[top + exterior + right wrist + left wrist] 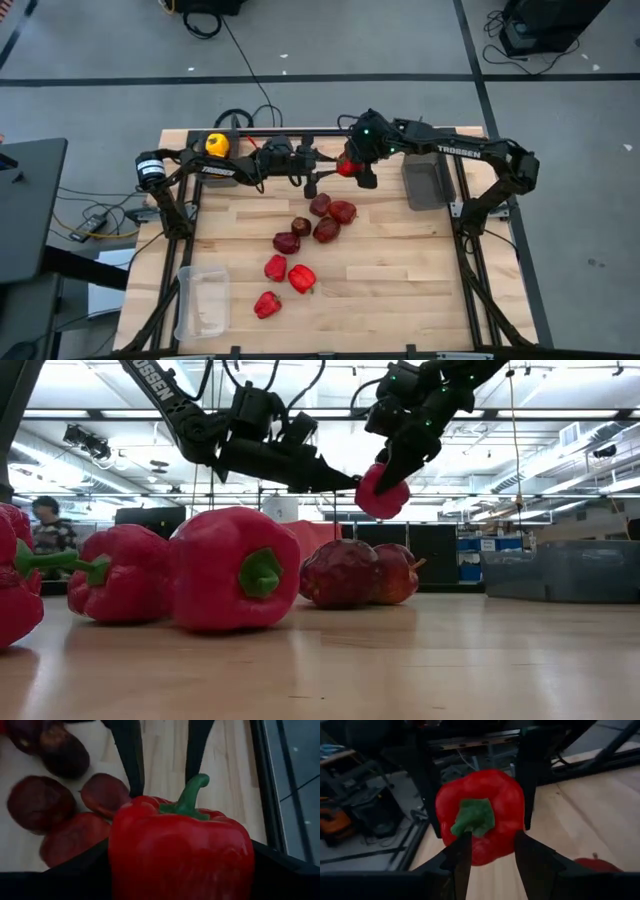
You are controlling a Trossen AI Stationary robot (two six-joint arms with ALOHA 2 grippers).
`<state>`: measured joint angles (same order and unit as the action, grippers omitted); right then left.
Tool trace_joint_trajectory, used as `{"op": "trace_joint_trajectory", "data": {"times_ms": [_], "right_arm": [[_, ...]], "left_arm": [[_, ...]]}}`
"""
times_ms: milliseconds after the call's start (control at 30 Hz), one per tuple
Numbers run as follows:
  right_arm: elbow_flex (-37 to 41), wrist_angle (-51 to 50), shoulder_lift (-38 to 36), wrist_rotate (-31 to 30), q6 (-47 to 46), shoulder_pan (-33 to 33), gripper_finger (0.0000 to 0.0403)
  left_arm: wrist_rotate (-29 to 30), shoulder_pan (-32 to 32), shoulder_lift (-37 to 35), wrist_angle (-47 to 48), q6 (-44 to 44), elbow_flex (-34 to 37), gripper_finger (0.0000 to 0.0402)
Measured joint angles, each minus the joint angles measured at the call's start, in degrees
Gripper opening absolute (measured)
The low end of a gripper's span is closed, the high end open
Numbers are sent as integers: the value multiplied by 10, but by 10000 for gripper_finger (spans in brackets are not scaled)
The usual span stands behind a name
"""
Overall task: Sort produce into baskets
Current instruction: Put the red bell pepper into the right black transparent bin
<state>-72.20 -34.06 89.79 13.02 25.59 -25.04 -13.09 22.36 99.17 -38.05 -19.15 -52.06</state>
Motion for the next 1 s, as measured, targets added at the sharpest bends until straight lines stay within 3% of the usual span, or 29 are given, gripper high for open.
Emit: {"op": "trace_joint_trajectory", "data": {"times_ms": [133, 367, 667, 767, 1000], "right_arm": [[0, -6, -10, 64, -7, -17, 334], [11, -28, -35, 194, -47, -29, 333], [215, 143, -125, 214, -178, -14, 334], [293, 233, -167, 195, -236, 20, 333], [425, 410, -223, -16, -317, 164, 333]], "left_arm": [[44, 2, -10, -1, -2, -1, 152], [46, 1, -13, 27, -1, -1, 152], [44, 1, -13, 77, 14, -1, 152], [44, 1, -13, 92, 16, -1, 152], [45, -14, -17, 103, 77, 0, 152]]}}
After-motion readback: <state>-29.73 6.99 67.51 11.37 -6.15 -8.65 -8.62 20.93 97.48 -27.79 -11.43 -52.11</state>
